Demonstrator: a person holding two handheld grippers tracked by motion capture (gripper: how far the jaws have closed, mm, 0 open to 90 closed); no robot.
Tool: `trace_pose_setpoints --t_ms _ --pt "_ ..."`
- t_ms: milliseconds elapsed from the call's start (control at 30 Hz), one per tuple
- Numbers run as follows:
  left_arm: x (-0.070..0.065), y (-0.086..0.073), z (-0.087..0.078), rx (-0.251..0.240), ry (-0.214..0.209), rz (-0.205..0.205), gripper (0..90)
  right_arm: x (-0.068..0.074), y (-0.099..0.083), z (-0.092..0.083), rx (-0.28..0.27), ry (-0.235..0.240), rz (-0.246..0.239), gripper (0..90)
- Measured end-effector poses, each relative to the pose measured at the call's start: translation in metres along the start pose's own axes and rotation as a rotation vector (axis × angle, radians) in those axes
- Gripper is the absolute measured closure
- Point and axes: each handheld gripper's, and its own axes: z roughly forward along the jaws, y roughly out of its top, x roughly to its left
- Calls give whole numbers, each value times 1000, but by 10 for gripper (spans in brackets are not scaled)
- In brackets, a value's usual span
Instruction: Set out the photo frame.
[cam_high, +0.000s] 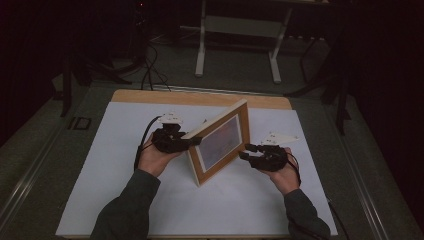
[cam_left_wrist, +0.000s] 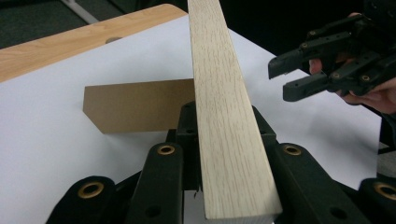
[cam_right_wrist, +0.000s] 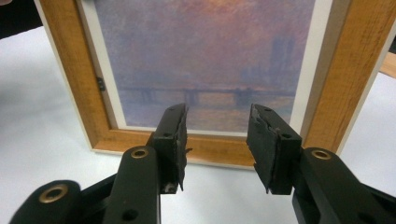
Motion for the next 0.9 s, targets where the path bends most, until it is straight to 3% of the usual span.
trace_pose_setpoints --t_ms 900 --pt "13 1 -3 21 -76 32 739 -11 21 -4 -2 -35 -11 552"
